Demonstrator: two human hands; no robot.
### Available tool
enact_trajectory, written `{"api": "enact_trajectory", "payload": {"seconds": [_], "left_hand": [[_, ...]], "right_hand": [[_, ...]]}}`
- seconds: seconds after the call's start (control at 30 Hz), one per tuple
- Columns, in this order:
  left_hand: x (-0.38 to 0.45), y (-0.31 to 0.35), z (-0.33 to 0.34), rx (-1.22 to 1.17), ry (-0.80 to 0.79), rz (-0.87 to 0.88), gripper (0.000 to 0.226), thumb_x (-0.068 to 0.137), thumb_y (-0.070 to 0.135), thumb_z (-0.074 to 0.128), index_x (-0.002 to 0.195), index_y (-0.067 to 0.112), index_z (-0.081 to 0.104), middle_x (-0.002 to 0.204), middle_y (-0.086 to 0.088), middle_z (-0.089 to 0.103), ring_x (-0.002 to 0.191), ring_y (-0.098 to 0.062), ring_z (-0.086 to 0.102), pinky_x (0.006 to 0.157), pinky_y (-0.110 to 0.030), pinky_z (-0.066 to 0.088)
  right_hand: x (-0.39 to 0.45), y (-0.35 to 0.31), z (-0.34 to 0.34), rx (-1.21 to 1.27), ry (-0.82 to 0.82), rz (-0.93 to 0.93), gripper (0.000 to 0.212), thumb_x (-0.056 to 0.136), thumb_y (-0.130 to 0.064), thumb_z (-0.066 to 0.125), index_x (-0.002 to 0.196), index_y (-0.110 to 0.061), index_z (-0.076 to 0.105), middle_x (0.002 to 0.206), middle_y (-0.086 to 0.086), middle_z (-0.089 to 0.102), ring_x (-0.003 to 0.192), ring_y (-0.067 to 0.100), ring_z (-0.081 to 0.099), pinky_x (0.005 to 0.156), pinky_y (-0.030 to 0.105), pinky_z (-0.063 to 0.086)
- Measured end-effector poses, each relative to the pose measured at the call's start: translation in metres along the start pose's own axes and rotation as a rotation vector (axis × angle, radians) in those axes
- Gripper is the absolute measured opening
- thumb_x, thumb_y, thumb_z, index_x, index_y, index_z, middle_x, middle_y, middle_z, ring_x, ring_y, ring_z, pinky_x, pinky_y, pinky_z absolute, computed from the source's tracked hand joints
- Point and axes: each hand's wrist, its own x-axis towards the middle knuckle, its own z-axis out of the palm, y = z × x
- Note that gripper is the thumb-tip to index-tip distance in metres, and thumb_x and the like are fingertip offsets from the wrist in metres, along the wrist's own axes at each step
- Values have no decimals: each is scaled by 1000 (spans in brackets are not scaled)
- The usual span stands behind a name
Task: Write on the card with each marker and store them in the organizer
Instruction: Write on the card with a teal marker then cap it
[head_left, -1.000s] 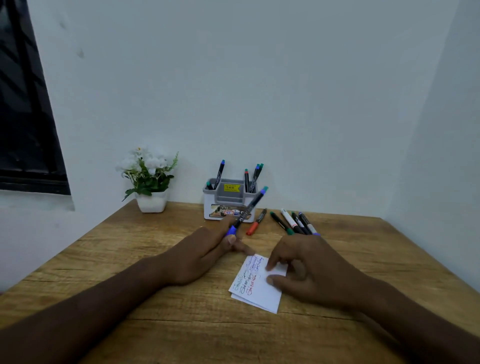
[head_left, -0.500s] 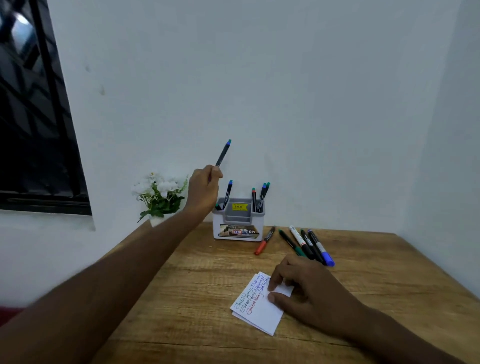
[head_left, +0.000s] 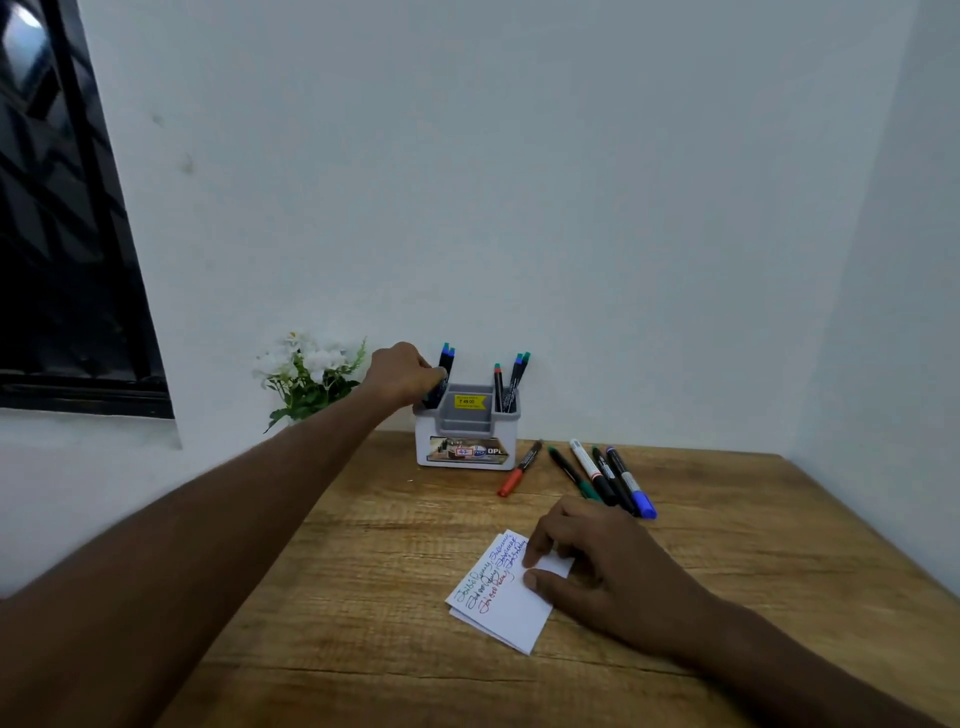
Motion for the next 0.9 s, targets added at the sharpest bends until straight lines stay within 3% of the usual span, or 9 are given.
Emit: {"api": "enact_trajectory", "payload": {"seconds": [0.07,0.13,0.17,0.27,0.33,0.47,0.6,0.77,0.9], "left_hand": [[-5,4,-1,111,122,92,21,95,30,65,95,11,72,87,-9,67,90,-28,63,75,-33,48],[-24,9,1,105,363,322,25,95,30,66,114,13,68,103,-4,66,99,-23,60,86,-34,48],[-41,15,4,68,409,462,21,95,28,67,114,18,66,102,3,64,95,-17,60,85,-31,48],[-87,38,29,177,127,699,10,95,29,68,100,22,72,88,9,68,84,-11,67,75,-30,55],[-103,47,54,347,-45,619,21,97,34,67,108,17,75,100,1,73,93,-15,68,78,-31,57],[-114,57,83,545,-80,465,30,103,37,60,118,11,64,115,-11,65,98,-27,67,77,-37,55],[-116,60,87,605,-70,411,20,104,9,57,123,6,61,122,-15,62,106,-32,67,82,-38,53],[-128,46,56,553,-176,346,31,99,-2,55,128,7,64,127,-13,67,112,-27,66,93,-33,52],[-157,18,17,226,-212,325,16,107,9,45,114,13,59,105,-7,64,85,-17,54,67,-28,41]], "right_hand": [[0,0,0,-8,4,-6,19,95,-54,67,106,-39,71,108,-21,64,102,-1,59,81,23,54],[0,-1,-1,-14,0,-5,19,96,-53,68,107,-39,71,109,-19,64,102,0,59,81,25,55],[1,-1,-1,-17,-6,-6,19,96,-53,68,108,-39,71,110,-19,64,102,0,59,82,25,56],[1,-3,-1,-33,-1,-17,23,96,-54,67,111,-37,72,109,-19,64,102,0,59,82,27,56],[1,-4,-1,-46,-4,-25,24,97,-54,67,112,-37,73,109,-19,64,101,0,59,82,28,56],[-1,-7,-3,-50,-4,-26,23,97,-52,67,112,-36,73,110,-17,64,101,1,59,83,29,57],[-2,-7,-4,-56,-5,-27,24,98,-51,67,114,-35,73,112,-16,64,102,2,58,84,28,57],[-1,-9,-4,-73,-32,-39,25,100,-48,66,119,-33,73,116,-14,63,103,3,57,83,23,54],[-1,-10,-8,-41,-15,-40,22,100,-38,68,118,-29,79,111,-8,67,99,5,62,83,32,57]]}}
